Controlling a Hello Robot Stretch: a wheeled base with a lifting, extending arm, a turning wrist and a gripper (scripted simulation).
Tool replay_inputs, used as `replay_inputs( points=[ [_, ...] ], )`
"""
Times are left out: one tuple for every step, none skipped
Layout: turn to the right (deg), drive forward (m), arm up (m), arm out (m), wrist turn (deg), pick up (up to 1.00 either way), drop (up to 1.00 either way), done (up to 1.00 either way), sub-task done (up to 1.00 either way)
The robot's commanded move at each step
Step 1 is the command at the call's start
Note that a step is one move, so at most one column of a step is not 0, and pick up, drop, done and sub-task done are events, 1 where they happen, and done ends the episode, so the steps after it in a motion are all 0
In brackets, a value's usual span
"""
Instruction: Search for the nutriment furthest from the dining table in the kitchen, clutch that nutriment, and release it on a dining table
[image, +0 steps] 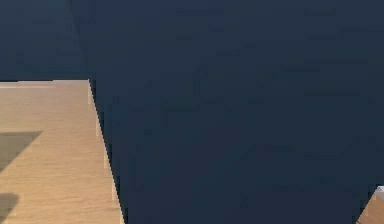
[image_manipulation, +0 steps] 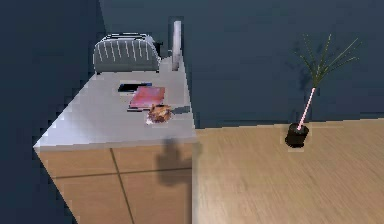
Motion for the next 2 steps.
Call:
replay_inputs(
  points=[
    [0.0, 0.00, 0.50, 0.00, 0.0, 0.00, 0.00, 0.00, 0.00],
    [0.0, 0.00, 0.38, 0.00, 0.0, 0.00, 0.00, 0.00, 0.00]
  ],
)
